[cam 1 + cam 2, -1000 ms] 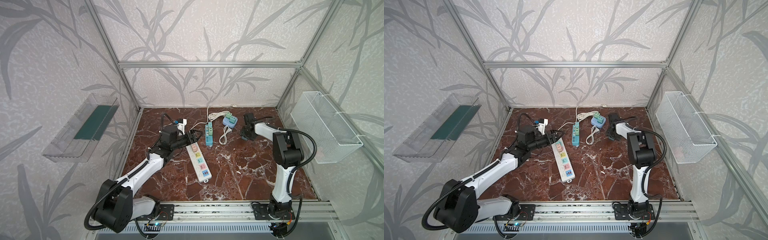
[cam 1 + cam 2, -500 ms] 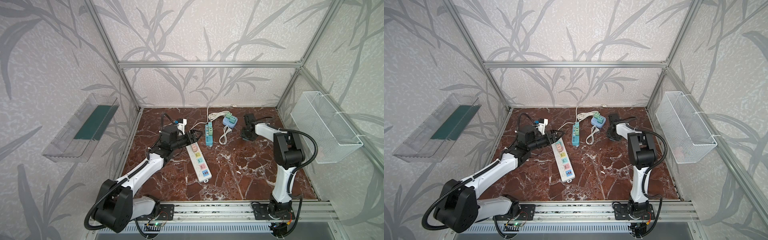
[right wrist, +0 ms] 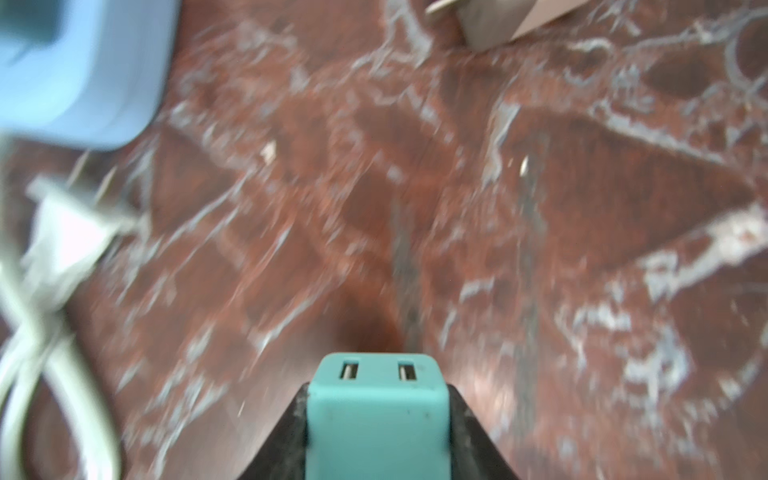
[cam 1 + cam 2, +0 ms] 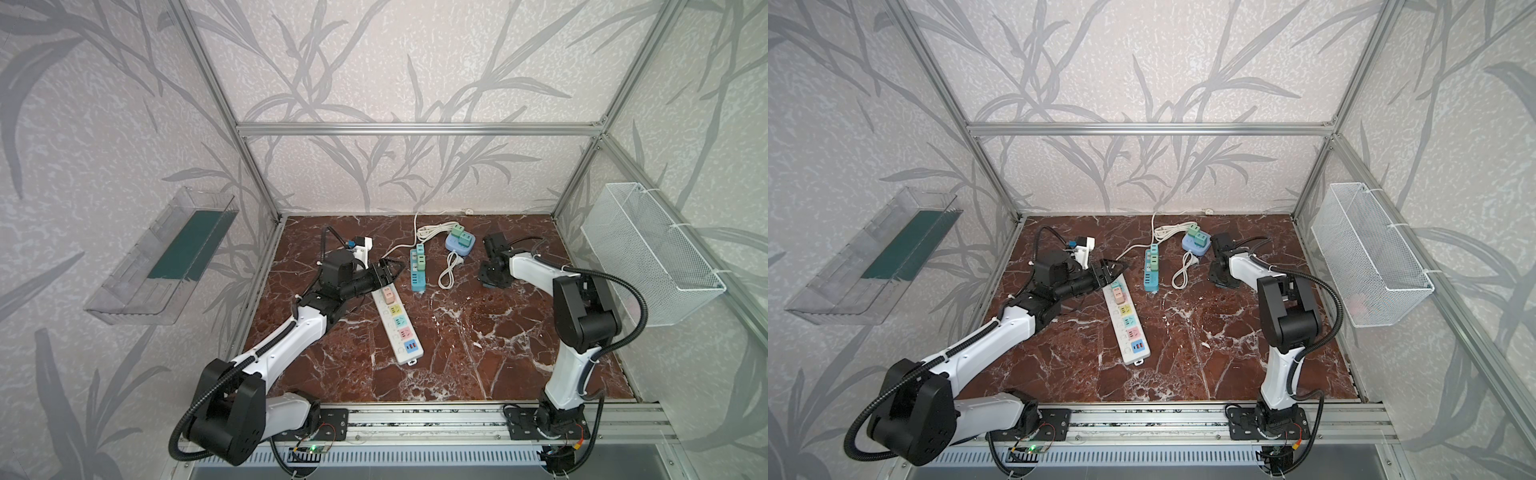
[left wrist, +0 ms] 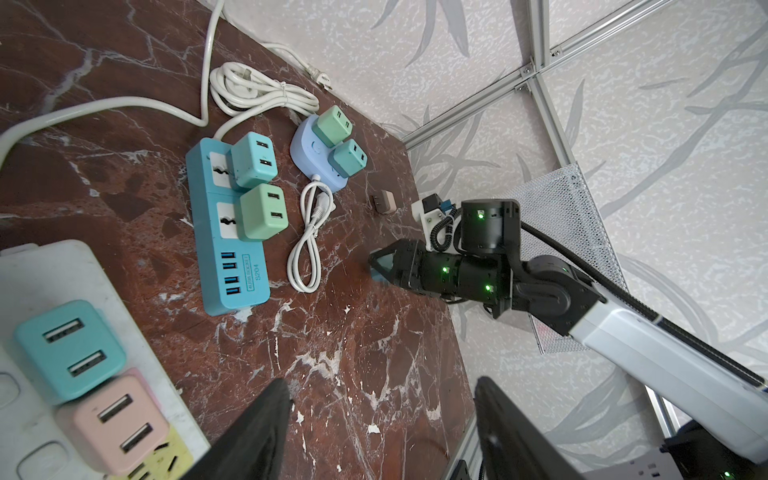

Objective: Insert the plug
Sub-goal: 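Carry the teal adapter with the right gripper toward the white strip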

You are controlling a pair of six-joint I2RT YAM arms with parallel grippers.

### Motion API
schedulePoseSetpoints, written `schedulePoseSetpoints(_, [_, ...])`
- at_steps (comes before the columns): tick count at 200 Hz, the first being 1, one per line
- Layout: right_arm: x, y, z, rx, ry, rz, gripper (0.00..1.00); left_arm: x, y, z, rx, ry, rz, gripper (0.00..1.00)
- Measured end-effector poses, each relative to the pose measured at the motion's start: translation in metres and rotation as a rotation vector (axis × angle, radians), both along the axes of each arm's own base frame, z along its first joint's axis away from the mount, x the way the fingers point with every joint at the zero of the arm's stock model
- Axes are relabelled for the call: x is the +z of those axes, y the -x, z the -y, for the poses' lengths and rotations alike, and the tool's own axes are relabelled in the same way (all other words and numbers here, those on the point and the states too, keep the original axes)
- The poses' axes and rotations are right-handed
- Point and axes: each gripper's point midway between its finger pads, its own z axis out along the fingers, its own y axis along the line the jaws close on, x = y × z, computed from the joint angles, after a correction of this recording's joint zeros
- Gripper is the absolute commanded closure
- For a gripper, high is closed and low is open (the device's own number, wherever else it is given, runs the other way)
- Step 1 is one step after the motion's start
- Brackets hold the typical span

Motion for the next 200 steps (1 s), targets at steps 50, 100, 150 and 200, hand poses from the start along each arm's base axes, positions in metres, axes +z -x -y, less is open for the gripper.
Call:
schedulePoseSetpoints(50, [0.011, 0.094, -0.085, 0.233, 0.011, 0.048, 0.64, 0.000, 0.000, 0.000, 0.001, 0.000, -0.001, 0.29])
schedulePoseSetpoints(100, [-0.026, 0.155, -0.110, 0.255, 0.000, -0.018, 0.55, 0.008, 0.002, -0.001, 0.001, 0.008, 0.019, 0.29])
schedulePoseSetpoints(150, [-0.026, 0.149, -0.124, 0.179, -0.111, 0.011, 0.35, 0.008, 0.002, -0.001, 0.001, 0.004, 0.023, 0.29])
schedulePoseSetpoints(200, [-0.017, 0.173, -0.137, 0.170, -0.286, -0.015, 0.34, 0.005, 0.003, -0.002, 0.002, -0.010, 0.019, 0.29])
